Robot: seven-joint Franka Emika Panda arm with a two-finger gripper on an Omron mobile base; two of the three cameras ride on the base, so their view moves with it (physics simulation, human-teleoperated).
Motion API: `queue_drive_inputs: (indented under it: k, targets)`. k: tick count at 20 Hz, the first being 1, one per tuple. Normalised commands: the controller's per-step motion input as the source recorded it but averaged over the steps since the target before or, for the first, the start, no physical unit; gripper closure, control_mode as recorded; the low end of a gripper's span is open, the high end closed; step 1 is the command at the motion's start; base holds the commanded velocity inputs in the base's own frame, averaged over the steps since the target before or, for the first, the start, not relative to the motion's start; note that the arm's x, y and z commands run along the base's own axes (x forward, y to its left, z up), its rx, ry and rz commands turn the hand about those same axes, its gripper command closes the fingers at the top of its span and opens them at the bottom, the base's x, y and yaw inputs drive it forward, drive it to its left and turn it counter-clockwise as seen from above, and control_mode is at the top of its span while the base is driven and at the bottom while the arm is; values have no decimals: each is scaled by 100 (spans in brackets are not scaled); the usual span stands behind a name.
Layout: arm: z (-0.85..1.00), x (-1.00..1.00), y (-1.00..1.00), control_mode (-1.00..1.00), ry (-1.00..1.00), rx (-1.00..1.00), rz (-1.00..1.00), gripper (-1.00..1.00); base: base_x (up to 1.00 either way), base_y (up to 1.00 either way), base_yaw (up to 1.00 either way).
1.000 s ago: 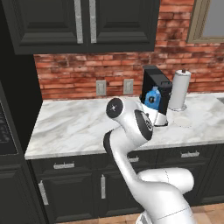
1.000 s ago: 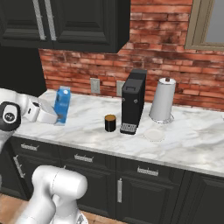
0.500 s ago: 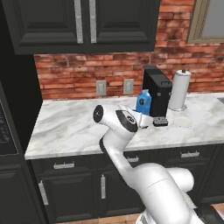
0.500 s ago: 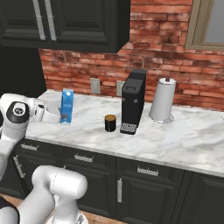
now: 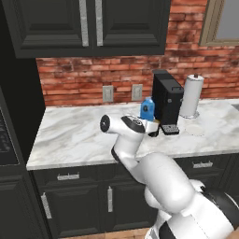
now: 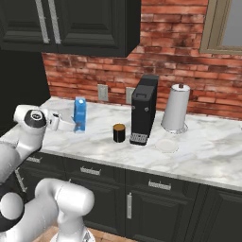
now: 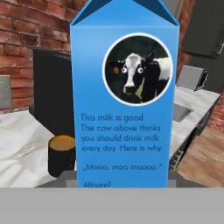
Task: Take a sugar cube from the saucer and place it inside the coffee. Then, grab milk from the fridge and place it next to the coffee on the counter to sweeten the coffee.
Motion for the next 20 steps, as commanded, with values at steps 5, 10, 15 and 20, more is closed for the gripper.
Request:
queue_drive_inputs:
  k: [5, 10, 15, 20]
  targets:
    - [-16, 48, 0, -100, 4, 0, 0, 100, 0, 0, 0]
    - [-19, 44, 0, -100, 1, 0, 0, 100, 0, 0, 0]
    - [-31, 39, 0, -100, 2, 0, 0, 100, 0, 0, 0]
    - [-48, 28, 0, -100, 1, 0, 0, 100, 0, 0, 0]
